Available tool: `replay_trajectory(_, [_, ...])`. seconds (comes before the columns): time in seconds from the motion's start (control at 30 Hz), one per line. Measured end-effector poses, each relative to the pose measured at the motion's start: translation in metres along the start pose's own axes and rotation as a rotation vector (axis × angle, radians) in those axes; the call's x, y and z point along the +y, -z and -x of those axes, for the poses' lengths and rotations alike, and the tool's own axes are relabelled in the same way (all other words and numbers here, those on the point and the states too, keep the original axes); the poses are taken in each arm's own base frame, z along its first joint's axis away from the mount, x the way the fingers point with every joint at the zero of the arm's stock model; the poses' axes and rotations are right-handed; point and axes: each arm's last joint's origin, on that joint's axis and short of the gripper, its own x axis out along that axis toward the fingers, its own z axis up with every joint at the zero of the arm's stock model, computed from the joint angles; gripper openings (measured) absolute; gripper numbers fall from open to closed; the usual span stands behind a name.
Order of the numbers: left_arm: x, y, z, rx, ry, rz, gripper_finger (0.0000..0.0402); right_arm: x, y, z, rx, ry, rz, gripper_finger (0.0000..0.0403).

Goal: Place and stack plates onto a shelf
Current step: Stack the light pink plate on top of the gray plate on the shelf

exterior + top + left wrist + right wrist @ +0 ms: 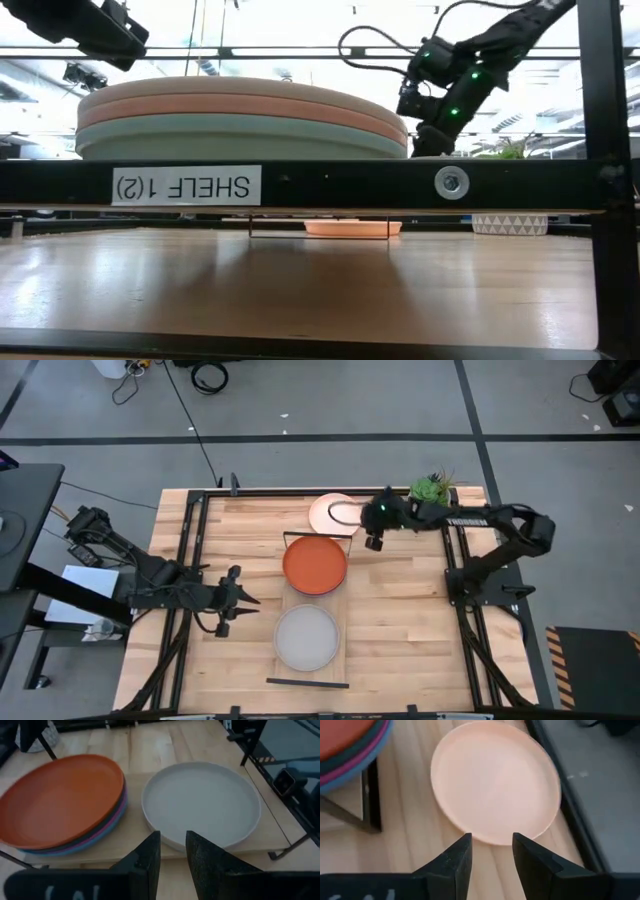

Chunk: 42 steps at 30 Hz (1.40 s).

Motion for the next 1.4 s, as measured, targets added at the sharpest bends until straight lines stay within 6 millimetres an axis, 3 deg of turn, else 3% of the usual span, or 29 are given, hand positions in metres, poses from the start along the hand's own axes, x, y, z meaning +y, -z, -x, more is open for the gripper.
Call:
replay_trajectory(0.2, [0.000,0.001,0.001,0.013,0.003,0.049,0.0098,-0.038,-0.012,-0.026,-0.025,-0.083,-0.095,0.0145])
replay_trajectory(0.33, [0.000,0.002,0.001,0.017,0.001,0.101,0.0098,-0.053,-0.008,-0.049,0.019,-0.094,-0.137,0.0145])
replay_trajectory(0.57, [0.000,0.003,0.001,0.028,0.007,0.144,0.0098,-0.054,0.000,-0.092,0.078,-0.170,-0.175,0.0144])
replay_trajectory(0.7, [-0.001,0.003,0.001,0.029,0.014,0.169,0.0098,-0.050,0.009,-0.101,0.229,-0.179,-0.230,0.0144])
replay_trajectory(0.93, [-0.001,0.003,0.001,0.029,0.013,0.186,0.0098,-0.044,0.014,-0.066,0.462,-0.190,-0.414,0.0142])
replay_trajectory(1.07, [-0.001,0.003,0.001,0.028,0.014,0.194,0.0098,-0.025,0.013,-0.041,0.614,-0.206,-0.471,0.0141])
replay_trajectory(1.2, [-0.001,0.003,0.001,0.033,0.029,0.194,0.0098,-0.002,0.002,-0.018,0.634,-0.170,-0.339,0.0141])
replay_trajectory(1.33, [-0.001,0.003,0.001,0.033,0.029,0.194,0.0098,0.020,-0.013,-0.006,0.451,-0.089,-0.093,0.0139])
replay_trajectory(1.4, [-0.001,0.003,0.001,0.033,0.029,0.194,0.0098,0.028,-0.010,-0.001,0.394,-0.114,-0.013,0.0138])
